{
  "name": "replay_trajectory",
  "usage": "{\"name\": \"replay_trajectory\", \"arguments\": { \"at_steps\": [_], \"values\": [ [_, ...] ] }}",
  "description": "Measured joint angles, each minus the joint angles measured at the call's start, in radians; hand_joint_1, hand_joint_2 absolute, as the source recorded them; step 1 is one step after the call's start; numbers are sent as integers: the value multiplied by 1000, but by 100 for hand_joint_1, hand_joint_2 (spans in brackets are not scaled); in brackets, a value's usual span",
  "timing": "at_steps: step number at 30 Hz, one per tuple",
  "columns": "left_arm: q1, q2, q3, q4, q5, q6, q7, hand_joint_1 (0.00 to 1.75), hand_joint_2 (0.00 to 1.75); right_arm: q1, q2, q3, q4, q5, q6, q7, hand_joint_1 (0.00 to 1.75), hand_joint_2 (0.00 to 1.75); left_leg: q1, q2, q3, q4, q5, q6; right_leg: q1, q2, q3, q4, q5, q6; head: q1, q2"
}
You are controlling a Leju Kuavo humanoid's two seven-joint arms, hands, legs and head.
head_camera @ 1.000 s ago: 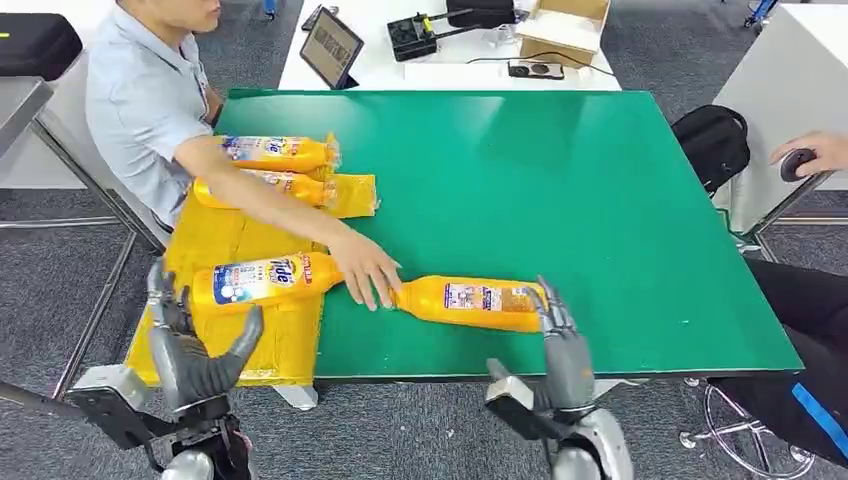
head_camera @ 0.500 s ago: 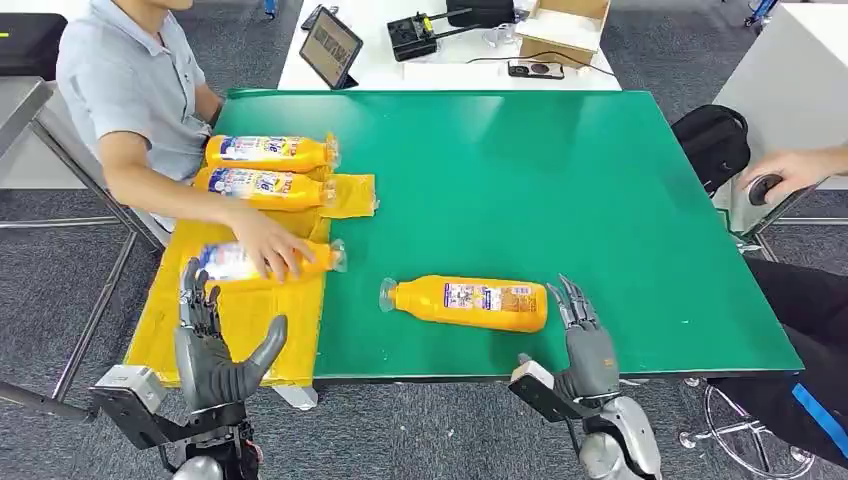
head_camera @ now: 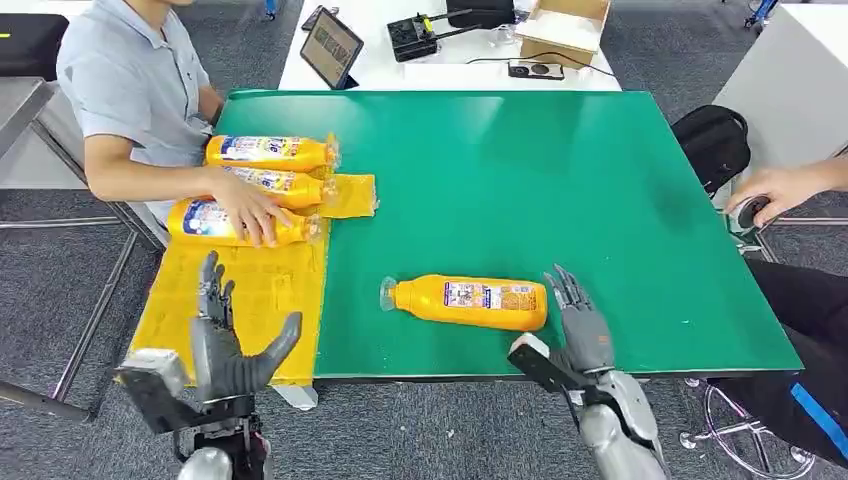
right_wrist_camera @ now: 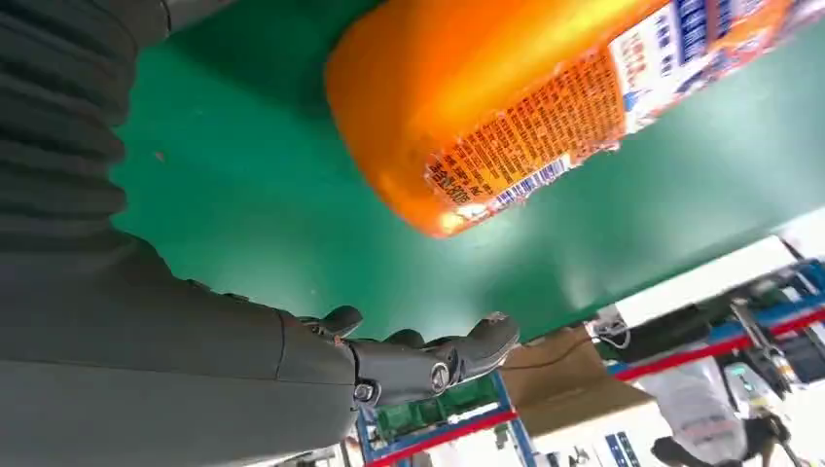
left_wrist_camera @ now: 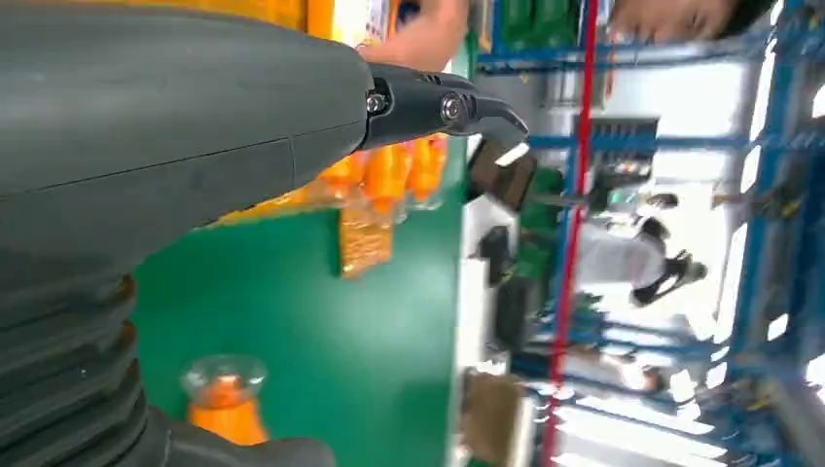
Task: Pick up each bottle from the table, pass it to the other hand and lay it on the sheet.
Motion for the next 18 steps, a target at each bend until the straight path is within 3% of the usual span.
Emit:
{"name": "replay_trajectory", "arguments": {
  "at_steps": [5, 11, 18],
  "values": [
    [-19, 1, -26, 45, 21, -88, 79, 0, 175, -100, -7, 41, 139, 53, 55, 19, 0, 175, 0, 0, -1, 0, 0, 0, 0, 0, 0, 0, 0, 0, 0, 0],
    [-66, 1, -42, 111, 84, -138, 120, 0, 175, -276, 36, 112, 350, 88, 27, 30, 0, 175, 0, 1, 0, 0, 1, 0, 0, 0, -1, 1, 0, 0, 0, 0],
    [-96, 1, -44, 150, 97, -146, 128, 0, 175, -384, 72, 174, 465, 110, 25, 55, 0, 175, 0, 0, -1, 0, 1, -1, 0, 0, -1, 1, 0, 0, 0, 0]
  ]
}}
